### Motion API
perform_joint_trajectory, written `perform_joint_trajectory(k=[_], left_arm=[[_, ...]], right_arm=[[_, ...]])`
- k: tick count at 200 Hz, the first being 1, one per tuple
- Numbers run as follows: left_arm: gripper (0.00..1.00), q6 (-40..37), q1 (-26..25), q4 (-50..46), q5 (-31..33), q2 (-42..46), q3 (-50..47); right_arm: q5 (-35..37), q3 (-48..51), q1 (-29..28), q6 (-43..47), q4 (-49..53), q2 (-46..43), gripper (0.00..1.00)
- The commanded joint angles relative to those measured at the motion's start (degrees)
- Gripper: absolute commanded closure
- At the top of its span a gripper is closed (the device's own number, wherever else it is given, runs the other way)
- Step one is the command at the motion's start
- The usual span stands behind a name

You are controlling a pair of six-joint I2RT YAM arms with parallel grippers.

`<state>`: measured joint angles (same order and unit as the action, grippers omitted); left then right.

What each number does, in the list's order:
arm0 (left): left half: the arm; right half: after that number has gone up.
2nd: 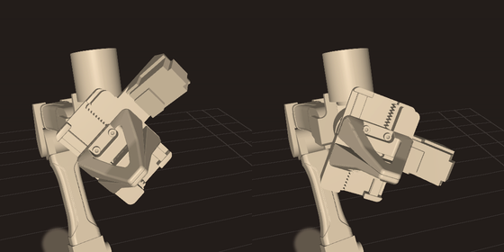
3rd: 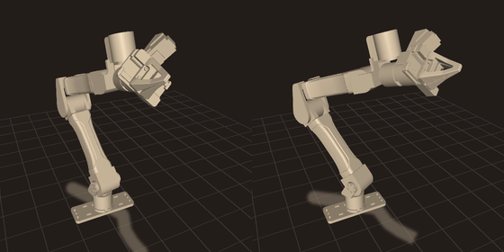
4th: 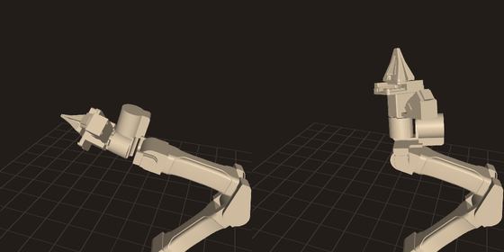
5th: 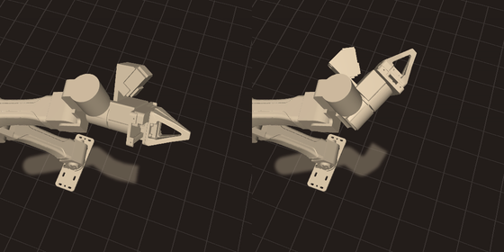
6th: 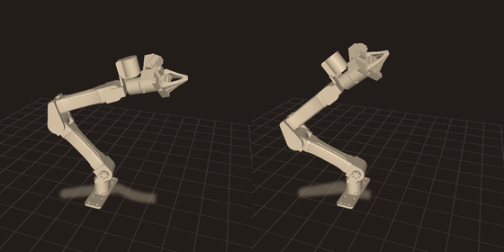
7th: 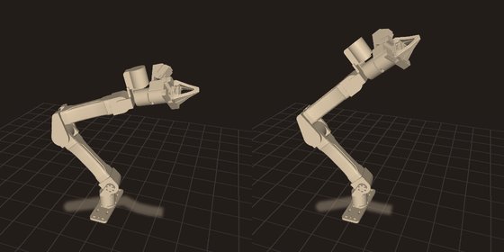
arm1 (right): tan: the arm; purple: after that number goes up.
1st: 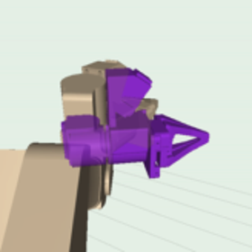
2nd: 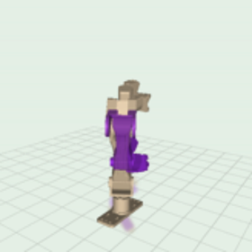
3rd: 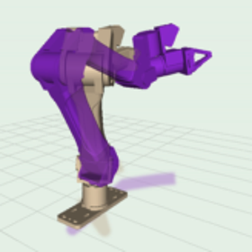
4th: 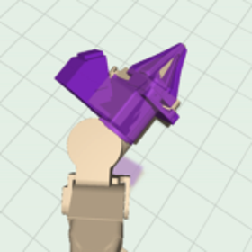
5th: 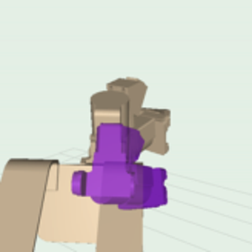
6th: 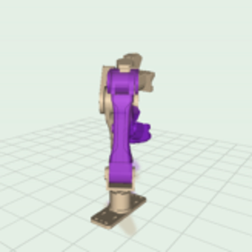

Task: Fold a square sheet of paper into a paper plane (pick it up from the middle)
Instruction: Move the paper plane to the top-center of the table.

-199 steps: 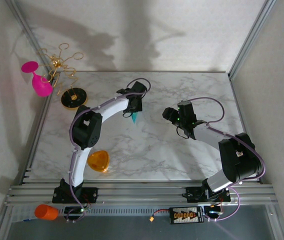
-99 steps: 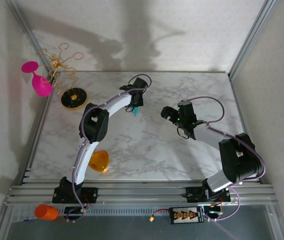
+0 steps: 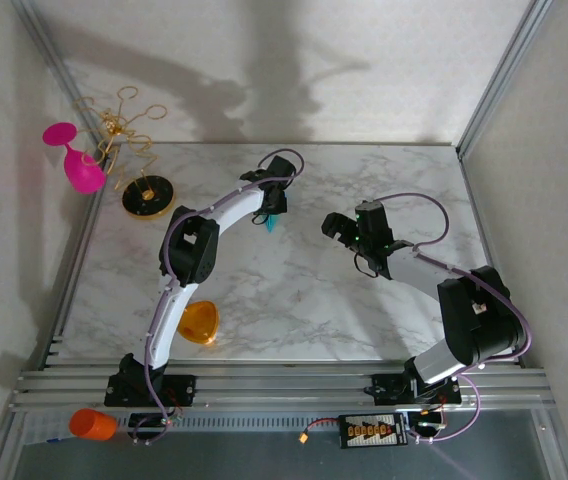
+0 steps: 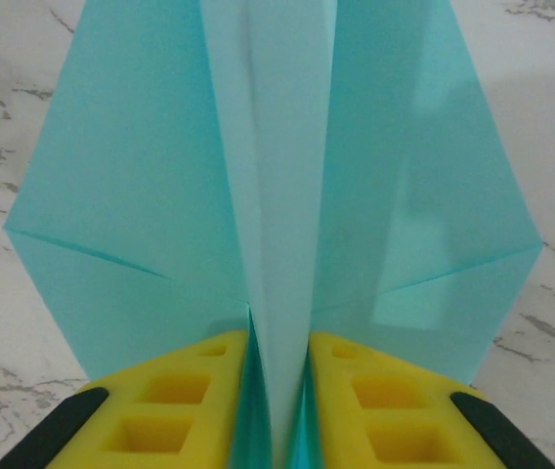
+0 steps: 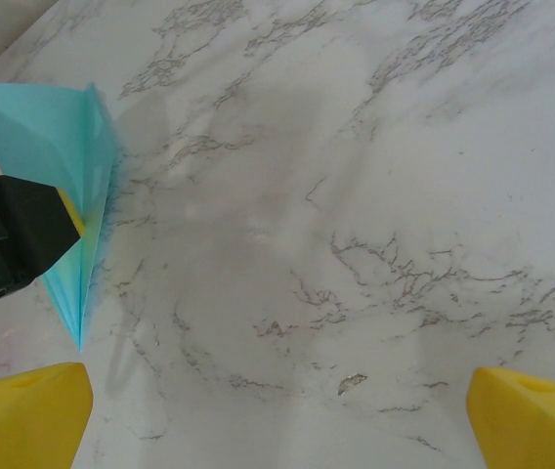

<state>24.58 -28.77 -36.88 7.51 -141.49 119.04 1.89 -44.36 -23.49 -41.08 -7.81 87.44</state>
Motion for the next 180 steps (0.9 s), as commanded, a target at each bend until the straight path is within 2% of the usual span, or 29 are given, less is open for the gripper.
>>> perform_joint_trajectory(k=[1,103,180], left_arm=[[0.76,-0.31,0.21,-0.76,1.28,-1.57,0.58],[0.65,0.22,0.21,-0.07,-0.27,-3.59,-0.69],[0.63,-0.03,0.21,-1.41,0.87,1.22,2.07]], right_arm=[[0.14,-0.42,0.44,0.48,0.43,0.45,0.01],[0.44,-1.04,0.38,0.01,1.57,1.57,0.01],[-0.18,-1.75,0.39,-0.33,1.42,1.86,0.01]])
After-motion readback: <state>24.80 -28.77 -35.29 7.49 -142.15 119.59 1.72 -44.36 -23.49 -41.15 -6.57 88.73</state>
